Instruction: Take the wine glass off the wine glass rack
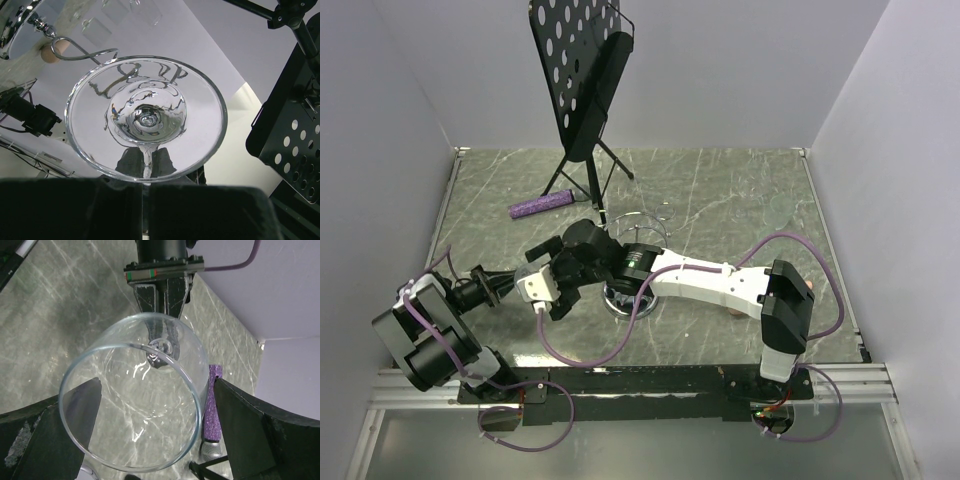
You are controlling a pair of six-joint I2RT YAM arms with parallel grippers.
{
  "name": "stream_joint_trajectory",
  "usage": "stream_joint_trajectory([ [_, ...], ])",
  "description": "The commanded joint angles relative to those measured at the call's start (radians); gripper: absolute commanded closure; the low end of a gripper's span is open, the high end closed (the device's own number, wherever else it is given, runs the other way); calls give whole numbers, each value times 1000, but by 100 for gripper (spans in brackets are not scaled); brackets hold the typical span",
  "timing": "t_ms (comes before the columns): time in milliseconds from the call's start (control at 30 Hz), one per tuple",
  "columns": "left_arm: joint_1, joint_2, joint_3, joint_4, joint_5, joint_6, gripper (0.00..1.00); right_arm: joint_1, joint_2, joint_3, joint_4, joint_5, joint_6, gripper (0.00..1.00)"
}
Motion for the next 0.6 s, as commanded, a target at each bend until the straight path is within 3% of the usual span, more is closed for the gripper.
stream_joint_trajectory([
  [0, 3, 0, 6, -4, 59, -41, 99, 4, -27, 32, 81, -70, -1, 0],
  [567, 3, 37, 23, 6, 64, -47, 99, -8, -10, 52, 57, -129, -85, 2],
])
